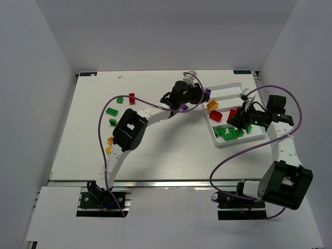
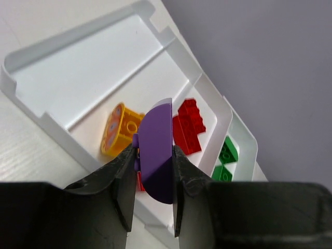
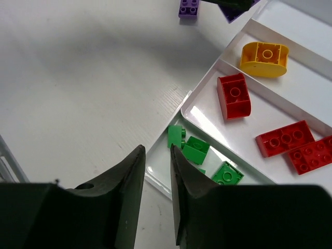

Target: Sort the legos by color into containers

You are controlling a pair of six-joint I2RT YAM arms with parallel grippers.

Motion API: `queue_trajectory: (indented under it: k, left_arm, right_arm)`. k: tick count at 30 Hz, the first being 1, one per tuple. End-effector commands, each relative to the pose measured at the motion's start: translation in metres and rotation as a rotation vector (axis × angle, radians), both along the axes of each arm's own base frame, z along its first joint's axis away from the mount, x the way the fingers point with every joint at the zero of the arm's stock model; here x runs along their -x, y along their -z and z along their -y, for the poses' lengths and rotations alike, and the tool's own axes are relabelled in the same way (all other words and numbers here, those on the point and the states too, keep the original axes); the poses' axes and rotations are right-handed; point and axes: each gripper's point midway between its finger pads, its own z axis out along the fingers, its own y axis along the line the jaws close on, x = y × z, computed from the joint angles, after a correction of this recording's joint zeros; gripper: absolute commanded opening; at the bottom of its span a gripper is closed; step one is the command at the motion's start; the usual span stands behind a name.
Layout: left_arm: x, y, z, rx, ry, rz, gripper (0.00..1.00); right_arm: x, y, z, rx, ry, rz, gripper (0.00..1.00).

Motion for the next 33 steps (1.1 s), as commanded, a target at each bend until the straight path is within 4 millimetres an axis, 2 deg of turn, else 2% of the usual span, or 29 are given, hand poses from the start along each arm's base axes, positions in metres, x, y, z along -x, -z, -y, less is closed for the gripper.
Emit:
queue_trajectory:
  k: [1, 2, 3, 6, 7, 8, 10, 13, 14, 15, 17, 20, 33]
  left_arm:
    - [-0.024, -0.056, 0.008, 0.123, -0.078, 0.129, 0.11]
    - [-0.032, -0.056, 0.006, 0.13, -0.116, 0.138, 0.11]
    - [-0.038, -0.047, 0.006, 0.127, -0.139, 0.136, 0.11]
    - [-0.057, -0.054, 0.005, 0.146, -0.212, 0.167, 0.11]
    - [-0.062, -0.043, 0.006, 0.135, -0.228, 0.161, 0.11]
    - [-0.067, -0.051, 0.007, 0.15, -0.243, 0.178, 0.11]
    - [-0.08, -0.043, 0.002, 0.144, -0.31, 0.182, 0.12]
    - [-0.089, -0.042, -0.003, 0.162, -0.366, 0.199, 0.14]
    - [-0.091, -0.033, -0.003, 0.154, -0.375, 0.193, 0.15]
    - [-0.095, -0.037, -0.003, 0.164, -0.385, 0.199, 0.15]
    - [-0.099, -0.028, -0.004, 0.16, -0.397, 0.19, 0.16]
    - [-0.103, -0.03, -0.002, 0.172, -0.402, 0.196, 0.18]
    - [-0.107, -0.008, -0.002, 0.14, -0.416, 0.171, 0.27]
  right_arm:
    - [0.001, -0.017, -0.002, -0.059, -0.003, 0.04, 0.31]
    - [0.0, -0.018, -0.001, -0.065, 0.003, 0.039, 0.31]
    - [0.0, -0.018, -0.001, -0.074, 0.007, 0.04, 0.3]
    - [0.0, -0.021, 0.001, -0.094, 0.021, 0.038, 0.3]
    - [0.001, -0.02, 0.002, -0.101, 0.026, 0.033, 0.3]
    - [0.001, -0.02, 0.003, -0.106, 0.029, 0.032, 0.3]
    - [0.002, -0.021, 0.004, -0.114, 0.033, 0.03, 0.3]
    - [0.002, -0.022, 0.005, -0.131, 0.037, 0.024, 0.31]
    - [0.001, -0.022, 0.005, -0.137, 0.041, 0.021, 0.32]
    - [0.001, -0.021, 0.005, -0.143, 0.042, 0.017, 0.32]
    - [0.001, -0.021, 0.005, -0.15, 0.043, 0.011, 0.33]
    - [0.001, -0.021, 0.005, -0.158, 0.043, 0.005, 0.34]
    - [0.005, -0.018, 0.002, -0.19, 0.055, -0.028, 0.38]
